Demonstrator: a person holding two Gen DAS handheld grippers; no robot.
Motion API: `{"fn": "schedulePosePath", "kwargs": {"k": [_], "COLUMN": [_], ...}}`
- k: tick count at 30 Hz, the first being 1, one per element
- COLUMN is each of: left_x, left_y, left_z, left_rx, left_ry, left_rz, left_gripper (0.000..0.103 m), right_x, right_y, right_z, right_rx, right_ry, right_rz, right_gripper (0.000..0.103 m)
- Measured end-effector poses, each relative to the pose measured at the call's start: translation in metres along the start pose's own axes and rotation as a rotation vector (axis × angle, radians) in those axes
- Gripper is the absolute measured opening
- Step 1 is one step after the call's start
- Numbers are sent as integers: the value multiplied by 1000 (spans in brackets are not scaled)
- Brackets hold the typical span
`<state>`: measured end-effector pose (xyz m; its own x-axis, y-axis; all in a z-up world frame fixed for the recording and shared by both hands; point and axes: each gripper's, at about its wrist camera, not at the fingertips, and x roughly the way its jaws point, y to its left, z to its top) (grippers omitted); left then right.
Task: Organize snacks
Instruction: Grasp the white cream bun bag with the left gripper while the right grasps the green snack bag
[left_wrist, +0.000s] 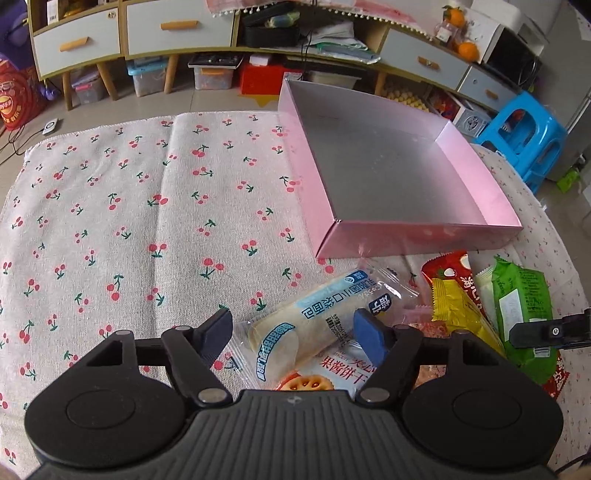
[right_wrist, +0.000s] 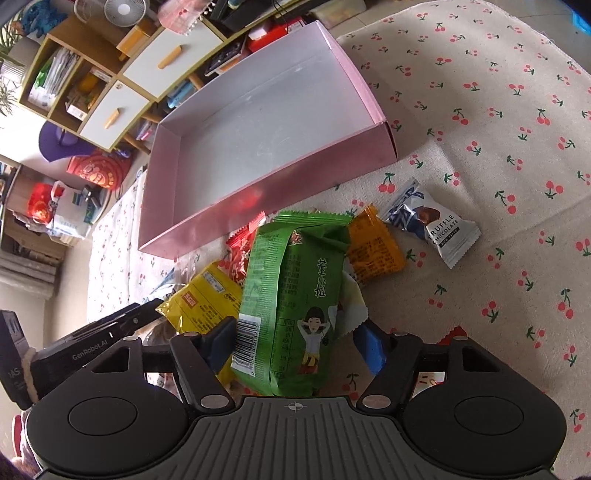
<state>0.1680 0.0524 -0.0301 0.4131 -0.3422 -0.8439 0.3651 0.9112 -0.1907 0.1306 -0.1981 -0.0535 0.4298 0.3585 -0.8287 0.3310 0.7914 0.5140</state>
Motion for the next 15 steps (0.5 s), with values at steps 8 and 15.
{"fn": "schedulePosePath", "kwargs": {"k": [8,15], "left_x": [9,7], "left_y": [-7,-22], "left_z": [-8,-11], "left_rx": [38,93], "left_ry": [12,-3], "left_rz": [77,148], "left_gripper": [86,71], "right_x": [-2,-13], "right_y": [-3,-7], "right_z": [-1,0], "right_rx": [0,40], "right_ry": [-4,1], "right_rz": [-12,25], "right_gripper": [50,50]}}
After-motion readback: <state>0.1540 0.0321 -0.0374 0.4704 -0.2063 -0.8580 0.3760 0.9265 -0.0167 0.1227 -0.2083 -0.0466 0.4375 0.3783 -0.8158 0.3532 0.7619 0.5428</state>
